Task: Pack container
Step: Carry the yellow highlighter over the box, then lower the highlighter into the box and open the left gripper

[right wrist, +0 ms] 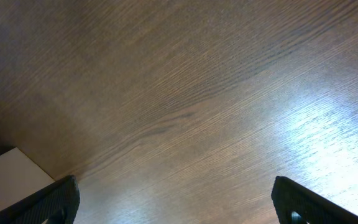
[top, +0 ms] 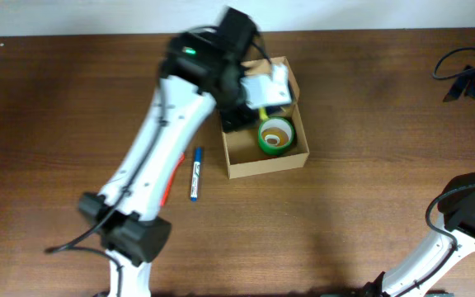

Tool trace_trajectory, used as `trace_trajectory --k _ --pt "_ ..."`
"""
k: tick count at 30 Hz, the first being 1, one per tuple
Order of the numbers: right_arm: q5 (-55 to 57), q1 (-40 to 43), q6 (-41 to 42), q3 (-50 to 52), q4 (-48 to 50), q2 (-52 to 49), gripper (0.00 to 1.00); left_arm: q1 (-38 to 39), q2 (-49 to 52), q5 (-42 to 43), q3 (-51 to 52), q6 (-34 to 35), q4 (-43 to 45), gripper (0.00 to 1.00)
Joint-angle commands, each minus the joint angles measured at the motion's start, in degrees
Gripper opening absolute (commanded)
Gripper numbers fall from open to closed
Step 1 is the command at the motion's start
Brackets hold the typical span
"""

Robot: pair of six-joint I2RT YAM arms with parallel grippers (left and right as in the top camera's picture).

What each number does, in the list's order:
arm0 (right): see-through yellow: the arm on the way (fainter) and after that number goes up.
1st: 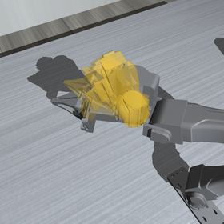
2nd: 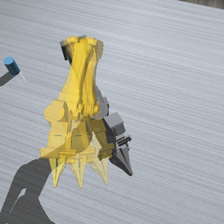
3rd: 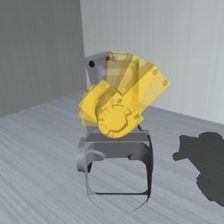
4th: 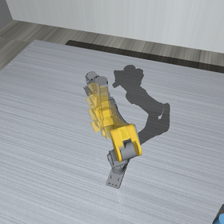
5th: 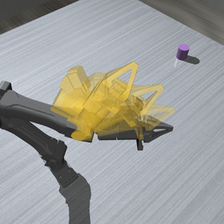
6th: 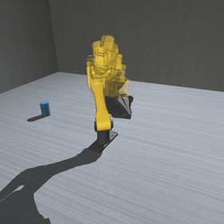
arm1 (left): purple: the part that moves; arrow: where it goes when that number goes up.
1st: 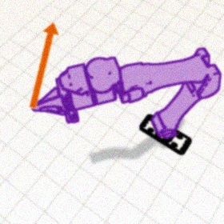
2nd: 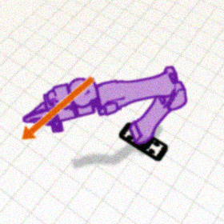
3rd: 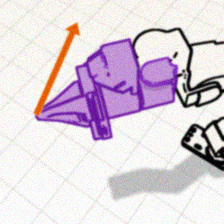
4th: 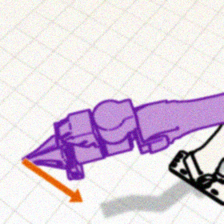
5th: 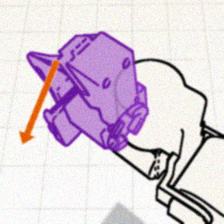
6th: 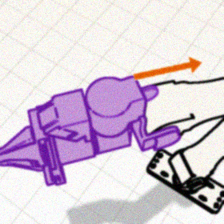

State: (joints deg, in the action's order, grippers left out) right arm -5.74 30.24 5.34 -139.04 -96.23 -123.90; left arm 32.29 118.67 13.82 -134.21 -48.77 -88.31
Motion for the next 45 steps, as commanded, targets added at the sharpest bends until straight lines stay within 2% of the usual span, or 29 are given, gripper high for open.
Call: trace_trajectory --k 1,7,11,18,28,45 --pt "-0.72 -0.2 -0.46 0.02 -0.02 1.73 0.99 3.02 4.44 -0.5 -0.61 -4.48 -0.2 0.02" --pt "-0.74 -0.2 -0.46 0.02 -0.02 1.73 0.99 6.73 10.19 -10.19 -0.61 -2.84 0.79 0.01" --pt "-0.72 -0.22 -0.46 0.02 -0.02 1.73 0.99 6.93 13.31 -11.34 -0.61 1.22 3.96 0.02" --pt "-0.74 -0.2 -0.46 0.02 -0.02 1.73 0.99 6.64 15.3 -14.99 -0.44 3.89 6.8 0.01" --pt "-0.74 -0.2 -0.46 0.02 -0.02 1.73 0.99 3.52 15.39 -16.46 5.07 8.59 10.58 0.01" --pt "-0.72 -0.2 -0.46 0.02 -0.02 1.73 0.99 5.75 15.39 -17.79 8.13 14.34 10.73 0.02"
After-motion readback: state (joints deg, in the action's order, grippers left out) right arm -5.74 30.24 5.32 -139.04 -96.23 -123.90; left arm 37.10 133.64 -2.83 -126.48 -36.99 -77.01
